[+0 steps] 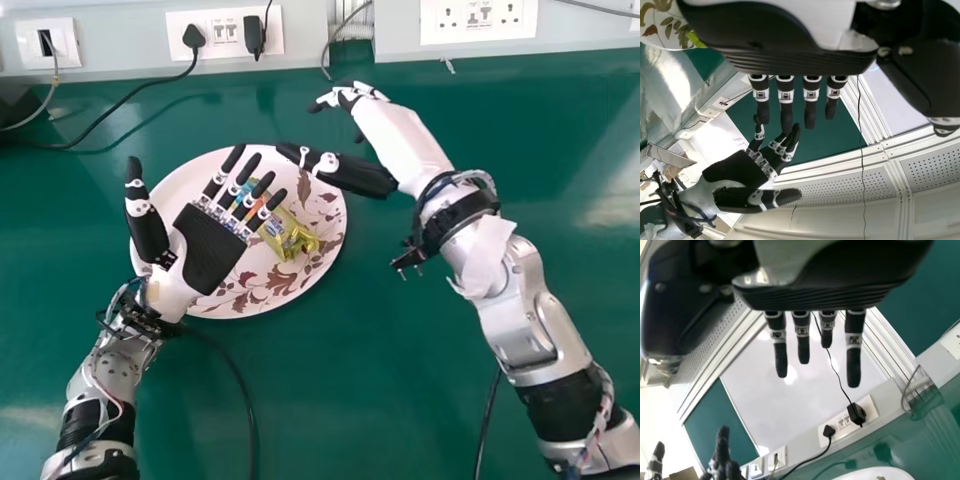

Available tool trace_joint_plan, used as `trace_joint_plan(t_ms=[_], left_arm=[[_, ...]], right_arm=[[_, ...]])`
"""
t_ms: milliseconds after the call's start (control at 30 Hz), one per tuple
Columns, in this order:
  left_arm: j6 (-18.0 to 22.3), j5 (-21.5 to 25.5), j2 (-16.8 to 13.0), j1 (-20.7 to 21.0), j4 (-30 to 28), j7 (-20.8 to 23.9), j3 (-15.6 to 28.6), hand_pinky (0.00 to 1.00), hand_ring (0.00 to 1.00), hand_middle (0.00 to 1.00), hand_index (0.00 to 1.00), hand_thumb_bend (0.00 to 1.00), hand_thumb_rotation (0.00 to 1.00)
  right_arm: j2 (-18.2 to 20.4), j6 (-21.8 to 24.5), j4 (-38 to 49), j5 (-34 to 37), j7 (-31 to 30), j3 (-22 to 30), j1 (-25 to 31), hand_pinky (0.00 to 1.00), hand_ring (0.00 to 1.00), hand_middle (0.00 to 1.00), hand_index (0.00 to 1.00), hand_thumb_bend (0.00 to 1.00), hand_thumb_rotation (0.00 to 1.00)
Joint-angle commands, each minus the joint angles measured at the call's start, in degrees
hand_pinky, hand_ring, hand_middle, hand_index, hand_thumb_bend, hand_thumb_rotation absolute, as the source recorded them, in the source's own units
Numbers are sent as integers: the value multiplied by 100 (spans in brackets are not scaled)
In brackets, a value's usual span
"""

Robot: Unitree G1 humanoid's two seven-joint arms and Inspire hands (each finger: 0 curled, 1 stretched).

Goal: Pick up biscuit and place it in the plate

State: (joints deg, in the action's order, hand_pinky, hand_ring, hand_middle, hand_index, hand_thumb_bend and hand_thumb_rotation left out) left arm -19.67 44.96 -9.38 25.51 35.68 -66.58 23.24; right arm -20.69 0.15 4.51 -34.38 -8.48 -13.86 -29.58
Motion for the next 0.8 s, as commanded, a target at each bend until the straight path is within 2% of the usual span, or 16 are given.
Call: trace_joint_plan(t_ms=[0, 267, 767], left_arm=[[31, -21, 1, -134, -89, 36, 5, 89, 88, 92, 97, 100, 84], [-44, 13, 0, -131, -59, 35, 10, 86, 86, 90, 95, 100, 84], [-5, 4, -7, -145, -13, -16, 20, 86, 88, 92, 95, 100, 83]], right_arm=[[-40, -31, 245, 103, -27, 118, 187, 50, 73, 91, 78, 98, 32], [-76, -132, 703, 203, 26, 363, 534, 50, 74, 91, 78, 97, 30], [-96, -28, 1448, 293, -96, 731, 1119, 51, 74, 92, 79, 97, 31]])
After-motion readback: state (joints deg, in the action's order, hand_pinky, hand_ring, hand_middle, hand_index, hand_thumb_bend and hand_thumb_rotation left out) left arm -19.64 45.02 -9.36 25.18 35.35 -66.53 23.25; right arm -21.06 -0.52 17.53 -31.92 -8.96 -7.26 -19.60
